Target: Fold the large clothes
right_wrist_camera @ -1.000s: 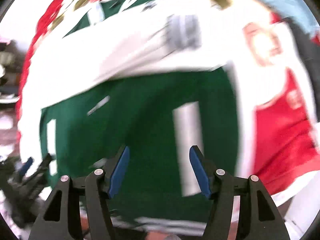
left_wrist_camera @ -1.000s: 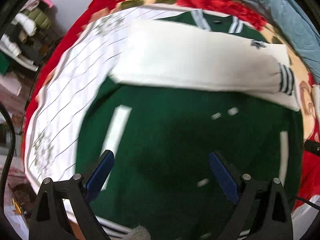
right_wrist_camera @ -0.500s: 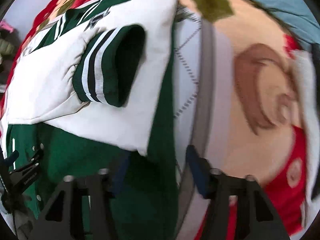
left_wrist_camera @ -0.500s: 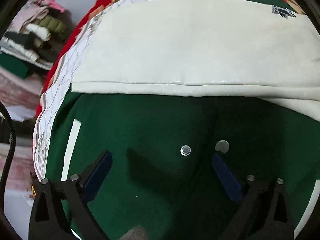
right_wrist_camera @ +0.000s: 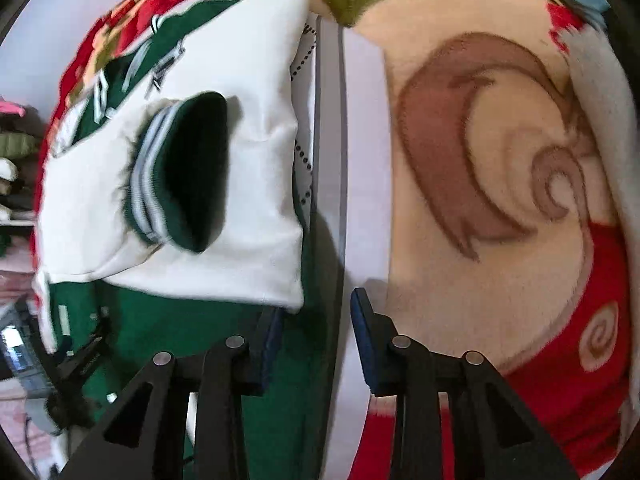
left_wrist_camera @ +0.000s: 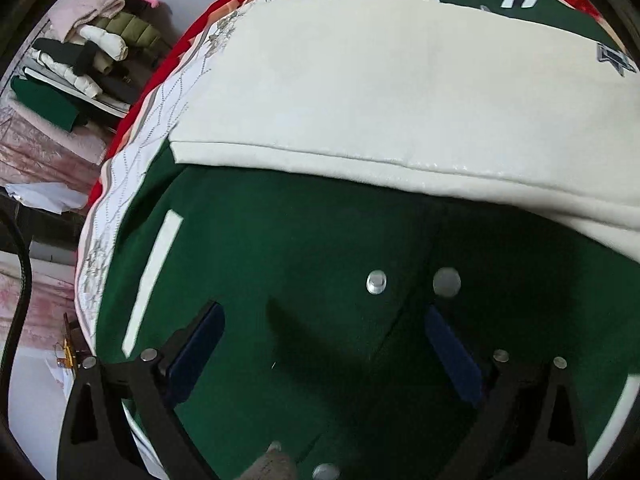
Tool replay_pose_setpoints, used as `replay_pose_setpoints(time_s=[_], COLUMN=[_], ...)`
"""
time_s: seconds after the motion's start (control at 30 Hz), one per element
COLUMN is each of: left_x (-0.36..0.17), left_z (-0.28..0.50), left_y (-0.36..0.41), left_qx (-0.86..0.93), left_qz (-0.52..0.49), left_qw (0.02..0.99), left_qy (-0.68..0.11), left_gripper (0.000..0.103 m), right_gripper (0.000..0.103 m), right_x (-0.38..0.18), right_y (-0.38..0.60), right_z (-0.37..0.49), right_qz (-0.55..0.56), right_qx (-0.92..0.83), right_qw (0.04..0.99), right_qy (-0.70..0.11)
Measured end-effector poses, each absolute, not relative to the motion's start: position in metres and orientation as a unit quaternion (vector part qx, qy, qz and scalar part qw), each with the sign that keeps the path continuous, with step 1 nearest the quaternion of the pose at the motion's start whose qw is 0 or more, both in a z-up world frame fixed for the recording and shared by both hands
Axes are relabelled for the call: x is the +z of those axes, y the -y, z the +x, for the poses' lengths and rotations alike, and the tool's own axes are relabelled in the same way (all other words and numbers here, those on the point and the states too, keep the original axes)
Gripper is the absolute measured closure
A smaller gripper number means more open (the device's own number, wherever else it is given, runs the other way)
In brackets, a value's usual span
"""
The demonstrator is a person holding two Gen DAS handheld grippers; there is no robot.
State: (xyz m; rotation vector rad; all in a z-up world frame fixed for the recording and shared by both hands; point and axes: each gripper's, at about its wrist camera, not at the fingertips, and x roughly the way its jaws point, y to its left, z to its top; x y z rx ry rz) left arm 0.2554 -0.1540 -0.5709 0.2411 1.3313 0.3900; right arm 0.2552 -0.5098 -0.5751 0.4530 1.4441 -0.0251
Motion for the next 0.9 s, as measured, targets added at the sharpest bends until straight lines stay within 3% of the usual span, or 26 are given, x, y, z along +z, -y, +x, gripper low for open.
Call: replay_pose_setpoints(time_s=[0.17, 0.5, 0.67, 0.9], left_x=[-0.532, -0.486, -0.492, -0.528], left_z=[0.216, 0.13, 0.093, 0.046], left_y=[0.169, 0.231, 0.28, 0.357], left_qx=[0.168, 0.135, 0.125, 0.087], left_qz=[0.157, 0.233, 0.245, 0.34], left_qw=[0.776, 0.782, 0.767, 0.741], left_qy=[-0.587, -0.562, -0.58, -0.573], left_gripper=[0.0, 0.0, 0.0, 0.0], right_gripper=[0.066, 0.05, 0.05, 0.05], right_x=[-0.545, -0.481, -0.469, -0.494], right_y=[0.521, 0.544, 0.572, 0.614], right_z=[0.219, 0.169, 0.159, 0.163], right_qz=[0.169, 0.157, 0.14, 0.138], right_qx=[-0.014, 0.027, 0.061, 0.064], right_qw=[0.734, 0.74, 0.733, 0.718], right_qy=[-0.657, -0.653, -0.663, -0.679])
